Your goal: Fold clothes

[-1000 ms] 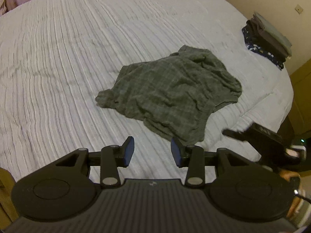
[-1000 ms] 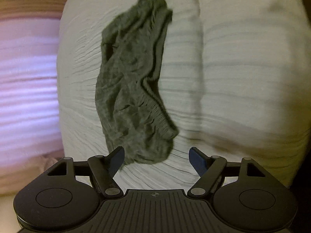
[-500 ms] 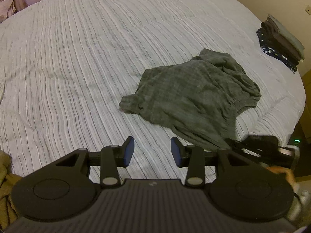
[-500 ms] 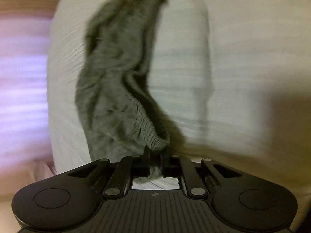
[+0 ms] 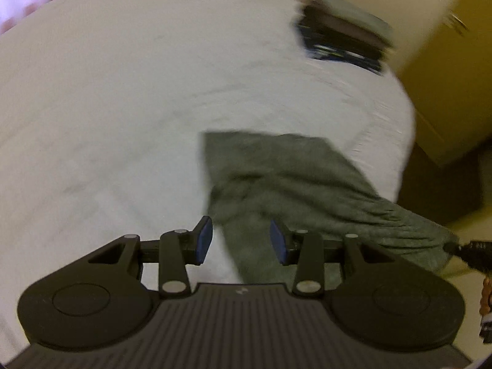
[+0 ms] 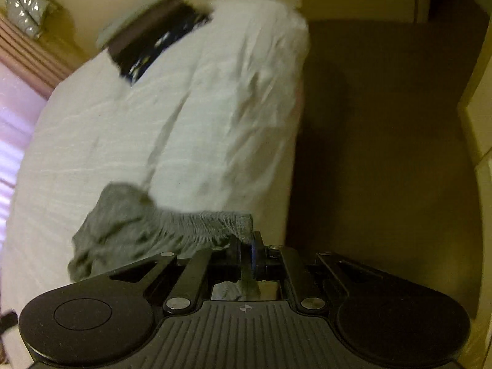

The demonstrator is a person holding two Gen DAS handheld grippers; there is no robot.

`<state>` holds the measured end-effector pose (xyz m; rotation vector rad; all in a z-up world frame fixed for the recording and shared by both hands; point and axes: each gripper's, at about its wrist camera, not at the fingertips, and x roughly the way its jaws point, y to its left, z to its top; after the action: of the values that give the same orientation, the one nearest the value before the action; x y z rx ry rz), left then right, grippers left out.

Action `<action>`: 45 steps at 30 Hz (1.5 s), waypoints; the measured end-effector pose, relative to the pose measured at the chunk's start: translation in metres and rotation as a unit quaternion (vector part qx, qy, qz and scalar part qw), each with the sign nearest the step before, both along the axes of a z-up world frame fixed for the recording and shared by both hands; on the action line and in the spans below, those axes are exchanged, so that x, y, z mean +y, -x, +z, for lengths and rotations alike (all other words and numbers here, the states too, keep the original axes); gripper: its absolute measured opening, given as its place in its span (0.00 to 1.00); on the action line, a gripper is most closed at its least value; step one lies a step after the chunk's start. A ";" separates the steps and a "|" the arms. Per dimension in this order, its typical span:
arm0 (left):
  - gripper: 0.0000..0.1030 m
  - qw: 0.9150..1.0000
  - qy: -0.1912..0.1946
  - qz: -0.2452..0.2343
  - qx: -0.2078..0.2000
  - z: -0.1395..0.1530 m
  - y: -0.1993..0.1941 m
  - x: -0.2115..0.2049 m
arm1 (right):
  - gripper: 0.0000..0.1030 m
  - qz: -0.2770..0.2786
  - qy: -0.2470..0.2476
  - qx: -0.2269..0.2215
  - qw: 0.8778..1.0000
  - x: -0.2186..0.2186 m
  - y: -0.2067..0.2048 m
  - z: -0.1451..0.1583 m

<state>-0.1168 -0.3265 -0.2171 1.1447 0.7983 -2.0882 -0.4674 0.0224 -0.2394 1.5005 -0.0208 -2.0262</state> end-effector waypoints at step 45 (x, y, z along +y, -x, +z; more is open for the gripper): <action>0.21 0.903 0.264 0.323 0.102 0.107 -0.092 0.047 | 0.05 0.524 0.217 0.116 0.815 -0.380 -0.058 0.123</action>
<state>-0.0244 -0.2794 -0.1098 0.3036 0.5430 -1.6977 -0.4095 -0.3575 -0.1165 0.6736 0.3462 -1.1431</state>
